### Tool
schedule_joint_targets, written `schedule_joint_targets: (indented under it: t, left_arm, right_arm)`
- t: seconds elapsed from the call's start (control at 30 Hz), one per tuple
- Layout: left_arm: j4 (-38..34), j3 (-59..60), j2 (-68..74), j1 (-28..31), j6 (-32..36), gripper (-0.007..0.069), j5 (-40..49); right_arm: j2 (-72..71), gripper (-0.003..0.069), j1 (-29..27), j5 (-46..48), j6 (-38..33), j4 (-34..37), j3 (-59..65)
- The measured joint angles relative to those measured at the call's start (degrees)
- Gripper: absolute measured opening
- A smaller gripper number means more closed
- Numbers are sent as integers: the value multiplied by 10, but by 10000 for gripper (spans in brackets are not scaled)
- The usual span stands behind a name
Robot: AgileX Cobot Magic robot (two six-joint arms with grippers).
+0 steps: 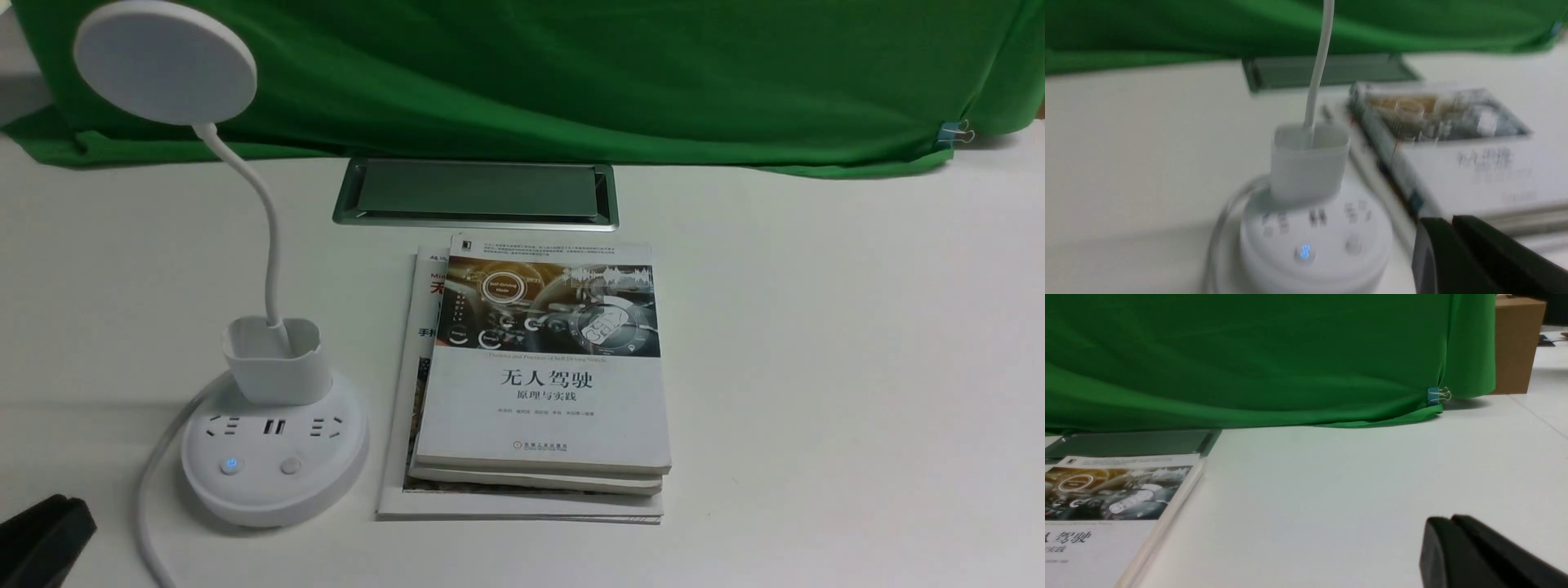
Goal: Turn off the desk lamp on the white desktop by hand.
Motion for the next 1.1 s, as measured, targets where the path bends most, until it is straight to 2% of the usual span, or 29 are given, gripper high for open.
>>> schedule_joint_targets:
  t: [0.1,0.27,0.6,1.1]
  left_arm:
    - [0,47,-16,0,0,34,-58]
    - [1,77,-18,13,0,41,-55]
    - [0,77,-18,113,0,48,-63]
    - [0,77,-18,119,0,62,-63]
  right_arm:
    - [0,35,0,-1,0,0,0]
    - [0,35,0,0,0,0,0]
    - [0,35,0,0,0,0,0]
    - [0,35,0,0,0,0,0]
